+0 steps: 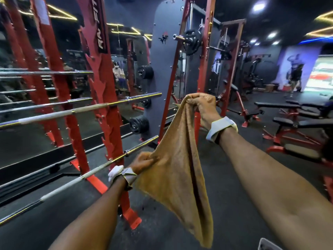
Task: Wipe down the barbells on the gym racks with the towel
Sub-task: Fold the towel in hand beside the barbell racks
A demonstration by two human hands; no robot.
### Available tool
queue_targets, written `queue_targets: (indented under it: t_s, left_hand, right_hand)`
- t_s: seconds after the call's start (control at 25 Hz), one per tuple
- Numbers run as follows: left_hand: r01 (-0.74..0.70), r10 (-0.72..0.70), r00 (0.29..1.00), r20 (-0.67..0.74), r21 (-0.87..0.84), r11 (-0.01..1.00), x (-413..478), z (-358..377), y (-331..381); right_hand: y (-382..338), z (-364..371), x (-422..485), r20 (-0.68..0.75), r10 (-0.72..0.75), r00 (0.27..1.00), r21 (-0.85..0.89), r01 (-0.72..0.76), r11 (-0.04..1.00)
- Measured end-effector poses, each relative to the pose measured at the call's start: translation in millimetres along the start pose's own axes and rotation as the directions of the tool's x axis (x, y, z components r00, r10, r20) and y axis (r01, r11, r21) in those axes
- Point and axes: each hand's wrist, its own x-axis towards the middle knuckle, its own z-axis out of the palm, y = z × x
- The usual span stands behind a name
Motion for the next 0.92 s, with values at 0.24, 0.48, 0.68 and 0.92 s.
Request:
queue_targets:
  t_s: [0.24, 0.48, 0.68, 0.92]
  left_hand:
    - [0.088, -0.090, 0.987, -0.134, -0.019, 0.996, 43.3, -56.9, -49.0]
    - [0.108, -0.242, 0.870, -0.430, -0.313, 0.944, 113.1, -107.1, -117.0]
    - [0.045, -0.277, 0.803, -0.527, -0.410, 0.911, 215.1, -112.3, -117.5]
    - [0.033, -0.259, 0.783, -0.566, -0.377, 0.926, 326.1, -109.9, -117.5]
  right_hand:
    - [50.7, 7.9, 87.9, -0.141, 0.027, 0.990, 0.057, -0.019, 0.998]
    - [145.0, 13.8, 194.1, -0.158, 0.092, 0.983, 0.102, -0.076, 0.992]
    - [237.9, 4.1, 296.9, -0.090, 0.206, 0.974, 0.021, -0.205, 0.979]
    - [338.5, 16.2, 379.0, 0.015, 0.226, 0.974, -0.140, -0.222, 0.965]
